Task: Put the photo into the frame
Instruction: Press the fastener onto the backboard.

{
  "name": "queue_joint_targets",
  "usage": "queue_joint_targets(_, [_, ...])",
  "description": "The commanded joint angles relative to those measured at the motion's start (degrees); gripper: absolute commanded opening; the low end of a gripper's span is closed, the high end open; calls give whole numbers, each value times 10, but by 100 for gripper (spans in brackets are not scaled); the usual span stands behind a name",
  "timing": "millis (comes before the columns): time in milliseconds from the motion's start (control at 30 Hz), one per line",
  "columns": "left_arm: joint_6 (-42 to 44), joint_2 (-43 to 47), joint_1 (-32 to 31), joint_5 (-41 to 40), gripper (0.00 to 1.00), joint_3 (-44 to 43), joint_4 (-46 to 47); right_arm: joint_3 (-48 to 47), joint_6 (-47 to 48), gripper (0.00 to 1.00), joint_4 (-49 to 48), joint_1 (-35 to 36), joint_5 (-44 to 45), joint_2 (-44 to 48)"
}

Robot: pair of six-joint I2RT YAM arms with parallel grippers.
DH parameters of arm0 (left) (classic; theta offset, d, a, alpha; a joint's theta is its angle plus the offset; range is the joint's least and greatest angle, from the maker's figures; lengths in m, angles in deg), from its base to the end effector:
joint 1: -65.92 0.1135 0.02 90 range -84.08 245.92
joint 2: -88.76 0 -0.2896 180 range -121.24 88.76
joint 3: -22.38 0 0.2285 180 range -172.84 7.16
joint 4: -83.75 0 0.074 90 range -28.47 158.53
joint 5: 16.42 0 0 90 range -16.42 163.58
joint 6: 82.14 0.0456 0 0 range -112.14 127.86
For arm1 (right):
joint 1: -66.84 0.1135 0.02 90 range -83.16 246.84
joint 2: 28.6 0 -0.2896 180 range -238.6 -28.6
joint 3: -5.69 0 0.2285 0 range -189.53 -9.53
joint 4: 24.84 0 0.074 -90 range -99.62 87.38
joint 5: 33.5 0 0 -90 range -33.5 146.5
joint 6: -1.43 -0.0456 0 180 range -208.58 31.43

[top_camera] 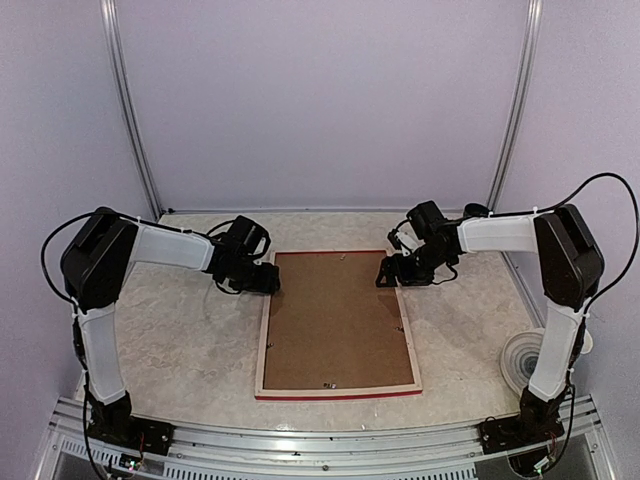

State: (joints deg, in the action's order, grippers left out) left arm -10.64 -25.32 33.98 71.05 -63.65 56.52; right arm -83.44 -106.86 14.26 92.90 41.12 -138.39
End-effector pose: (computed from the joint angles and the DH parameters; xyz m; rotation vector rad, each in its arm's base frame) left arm 0.3472 -0.2141 0.1722 0.2820 2.5445 -0.2899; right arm 0.3462 0.1828 0.2035 -0.2800 2.6750 0.6102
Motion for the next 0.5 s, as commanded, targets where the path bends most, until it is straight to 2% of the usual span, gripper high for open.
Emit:
queue_joint_targets(0, [9,-12,-1,-34,67,-10,-24,7,5,81,0,-3,-3,-6])
queue_joint_targets(267, [9,-10,-8,-54,56,-11,-43,8,4,81,-2,-3,-5,-6])
queue_joint_targets(467, [8,-10,-10,-67,54,-18,-60,9,4,81,-2,-3,-7,-6])
